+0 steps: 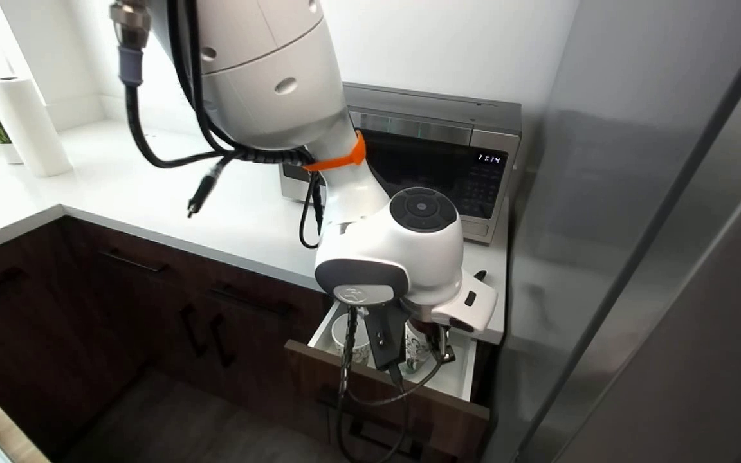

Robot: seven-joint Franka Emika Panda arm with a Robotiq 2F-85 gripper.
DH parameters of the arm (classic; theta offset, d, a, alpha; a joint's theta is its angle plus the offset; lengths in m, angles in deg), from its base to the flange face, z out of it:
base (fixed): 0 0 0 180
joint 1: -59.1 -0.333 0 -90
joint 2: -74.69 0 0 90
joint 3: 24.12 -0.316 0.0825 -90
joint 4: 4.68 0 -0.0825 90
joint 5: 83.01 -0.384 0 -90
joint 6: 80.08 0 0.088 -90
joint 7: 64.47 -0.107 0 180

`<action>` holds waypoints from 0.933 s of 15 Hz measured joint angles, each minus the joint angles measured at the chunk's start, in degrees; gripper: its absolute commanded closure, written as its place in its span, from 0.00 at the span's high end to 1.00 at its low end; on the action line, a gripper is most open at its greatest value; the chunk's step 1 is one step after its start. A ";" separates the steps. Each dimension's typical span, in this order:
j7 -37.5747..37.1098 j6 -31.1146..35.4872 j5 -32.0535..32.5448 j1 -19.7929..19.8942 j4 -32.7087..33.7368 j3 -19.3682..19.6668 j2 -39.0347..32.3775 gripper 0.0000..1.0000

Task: Put the left and right cups in the drawer

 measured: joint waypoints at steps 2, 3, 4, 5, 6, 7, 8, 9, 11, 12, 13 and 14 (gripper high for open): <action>-0.05 2.82 0.00 -0.47 0.00 0.15 -1.08 0.30; -0.06 3.57 0.00 -0.59 0.00 0.15 -1.53 0.36; -0.06 3.80 0.00 -0.61 0.00 0.06 -1.81 0.43; -0.03 3.80 0.00 -0.48 0.00 -0.19 -1.92 0.51; 0.00 3.80 0.01 -0.24 0.02 -0.56 -1.92 0.58; 0.11 3.79 0.01 0.20 0.08 -1.16 -1.86 0.67; 0.40 3.72 0.01 0.86 0.16 -1.93 -1.68 0.74; 0.85 3.63 0.01 1.73 0.21 -2.83 -1.36 0.81; 2.07 2.59 0.04 3.65 0.23 -4.50 -0.33 0.96; 2.86 1.46 0.11 4.60 0.23 -5.15 0.39 1.00; 4.05 0.01 0.25 5.59 0.23 -5.74 1.20 1.00; 5.59 -2.00 0.46 6.60 0.21 -6.28 2.14 1.00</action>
